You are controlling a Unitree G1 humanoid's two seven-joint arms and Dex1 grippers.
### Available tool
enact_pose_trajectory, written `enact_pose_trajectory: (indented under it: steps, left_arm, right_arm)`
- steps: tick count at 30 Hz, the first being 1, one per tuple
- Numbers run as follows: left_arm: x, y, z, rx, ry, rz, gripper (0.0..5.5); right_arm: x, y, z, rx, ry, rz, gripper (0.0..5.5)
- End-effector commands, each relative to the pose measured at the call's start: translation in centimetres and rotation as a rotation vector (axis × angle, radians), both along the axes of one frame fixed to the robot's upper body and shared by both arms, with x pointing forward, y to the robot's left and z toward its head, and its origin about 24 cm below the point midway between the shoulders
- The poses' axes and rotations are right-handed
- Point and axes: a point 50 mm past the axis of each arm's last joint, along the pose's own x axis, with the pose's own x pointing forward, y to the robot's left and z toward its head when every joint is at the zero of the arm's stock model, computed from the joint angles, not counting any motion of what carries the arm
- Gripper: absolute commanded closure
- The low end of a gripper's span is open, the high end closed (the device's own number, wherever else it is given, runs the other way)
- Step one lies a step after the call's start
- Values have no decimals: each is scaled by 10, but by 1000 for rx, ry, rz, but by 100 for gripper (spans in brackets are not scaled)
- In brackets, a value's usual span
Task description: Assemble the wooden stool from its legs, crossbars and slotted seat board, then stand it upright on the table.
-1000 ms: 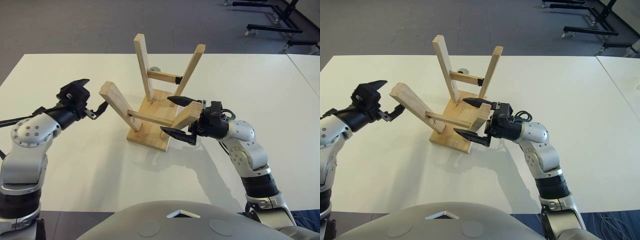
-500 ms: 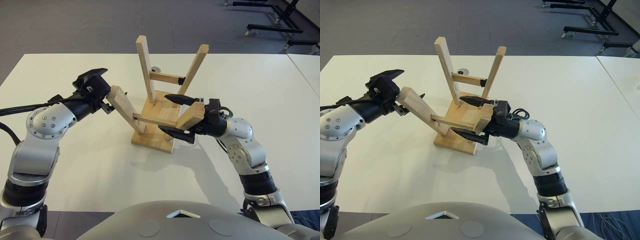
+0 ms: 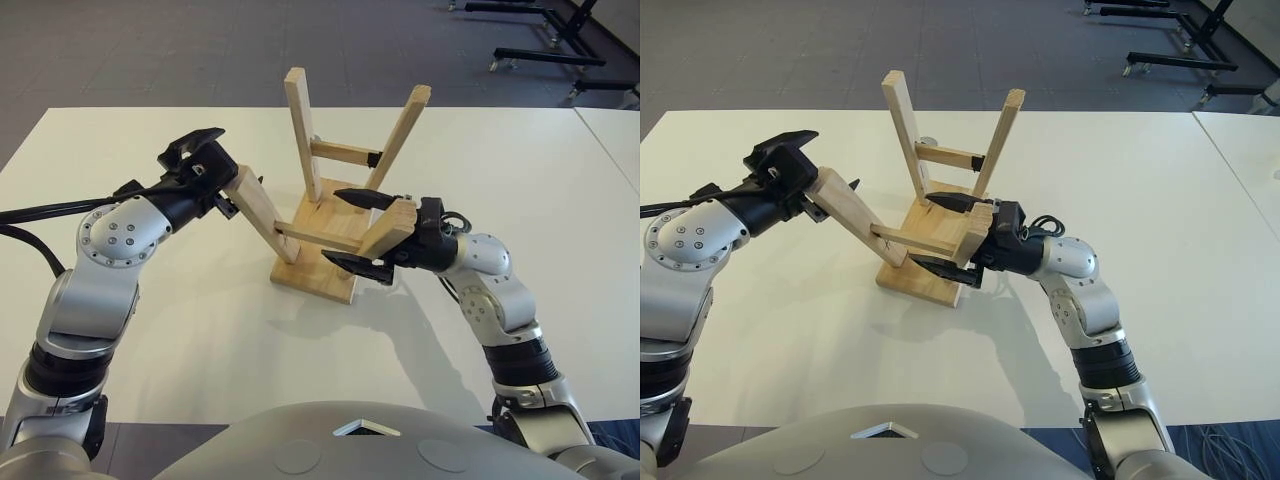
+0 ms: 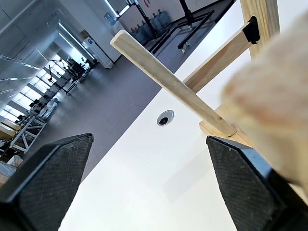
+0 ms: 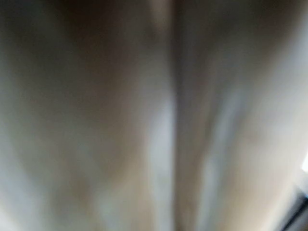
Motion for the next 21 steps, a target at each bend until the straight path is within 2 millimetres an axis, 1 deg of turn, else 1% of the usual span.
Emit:
enact_pose_trajectory:
  steps: [1,4,6,9,12,13,15,17,19,21]
  left_arm:
    - [-12,-14,-4,-29,41,-127,118]
    - [-10,-12,-3,-30,36,-109,118]
    - [-7,-5,-1,-31,27,-80,118]
    - [3,19,9,-23,-19,19,118]
    - [4,40,21,-15,-68,94,118]
    - [3,44,28,-31,-88,104,118]
    - [4,51,40,-73,-135,122,118]
    - [4,51,54,-144,-195,112,118]
    - [6,48,70,-247,-251,111,118]
    - [9,44,91,-382,-326,95,118]
  right_arm:
    - [2,-17,6,-15,7,-55,94]
    - [1,-33,10,-9,18,-105,94]
    - [2,-37,10,-7,24,-116,94]
    - [-1,-46,12,-8,43,-122,94]
    - [-4,-57,17,-16,68,-111,94]
    - [-6,-61,23,10,86,-106,94]
    - [-11,-67,43,74,102,-59,94]
    - [-18,-67,70,135,107,37,94]
    - [-23,-64,97,192,81,118,94]
    - [-19,-61,130,291,-4,128,94]
